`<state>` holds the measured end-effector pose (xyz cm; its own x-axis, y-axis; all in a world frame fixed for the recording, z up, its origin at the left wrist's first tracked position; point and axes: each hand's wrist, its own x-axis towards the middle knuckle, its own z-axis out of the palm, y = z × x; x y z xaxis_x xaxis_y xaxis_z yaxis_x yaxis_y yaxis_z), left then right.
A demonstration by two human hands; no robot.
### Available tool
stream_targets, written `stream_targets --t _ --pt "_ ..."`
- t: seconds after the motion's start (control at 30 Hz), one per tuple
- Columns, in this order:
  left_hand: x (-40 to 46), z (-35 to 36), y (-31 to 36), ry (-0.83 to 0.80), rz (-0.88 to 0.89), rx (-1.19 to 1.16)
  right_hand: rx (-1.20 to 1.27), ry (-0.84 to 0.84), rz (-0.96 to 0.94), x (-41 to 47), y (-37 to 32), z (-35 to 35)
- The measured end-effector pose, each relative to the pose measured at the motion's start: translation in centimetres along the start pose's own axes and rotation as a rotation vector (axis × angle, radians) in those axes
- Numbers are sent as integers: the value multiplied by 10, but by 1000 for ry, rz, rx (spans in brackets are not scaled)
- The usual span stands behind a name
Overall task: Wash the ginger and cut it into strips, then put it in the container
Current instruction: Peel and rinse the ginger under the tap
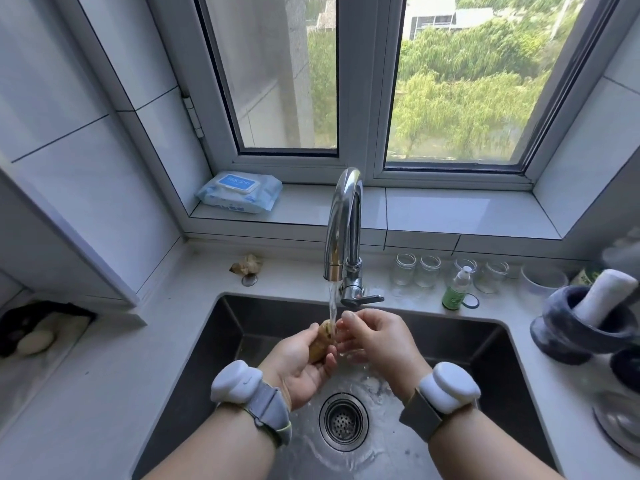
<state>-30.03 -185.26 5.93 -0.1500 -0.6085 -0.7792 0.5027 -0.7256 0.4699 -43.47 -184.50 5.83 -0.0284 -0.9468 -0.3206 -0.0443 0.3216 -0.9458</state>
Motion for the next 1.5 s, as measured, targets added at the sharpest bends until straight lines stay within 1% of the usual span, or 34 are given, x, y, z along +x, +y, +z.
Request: stream_targets --t 0.17,0.33,0.47,0.57,0.7,0.8,0.9,1.0,1.07,1.13,1.2,1.27,1.33,1.4,1.5 --pt "-4 3 -3 22 38 41 -272 26 -101 2 2 0" --pt "-8 4 -5 -24 86 183 -414 60 -166 2 0 -1" --pt "-9 6 -8 -13 123 212 -494 96 -202 4 -3 -1" --pt "-10 6 -5 -8 109 194 -375 57 -120 7 -2 -5" --pt "-8 3 -2 -5 165 249 -270 -44 -65 7 -3 -7" --pt "-6 3 -4 -21 215 317 -229 -41 -16 8 -2 -6" --pt "-6 2 -4 -28 278 397 -129 -64 30 7 -1 -7" --pt "-5 2 -4 -16 323 443 -128 -41 29 6 0 -3" --pt "-6 3 -5 -23 311 431 -186 12 6 6 0 0" --pt "-8 5 -5 -26 259 386 -173 36 5 7 0 0" --pt "-10 6 -3 -17 187 325 -101 7 30 6 -2 -2" --pt "-10 4 -1 -9 137 290 -77 -62 31 4 -4 -4" --pt "-9 1 -1 -3 112 291 -126 -97 7 4 -3 -5" --pt "-7 1 -3 3 109 313 -213 -76 -29 5 -2 -6" --pt "-6 1 -3 8 127 342 -268 -57 -75 5 -2 -8"
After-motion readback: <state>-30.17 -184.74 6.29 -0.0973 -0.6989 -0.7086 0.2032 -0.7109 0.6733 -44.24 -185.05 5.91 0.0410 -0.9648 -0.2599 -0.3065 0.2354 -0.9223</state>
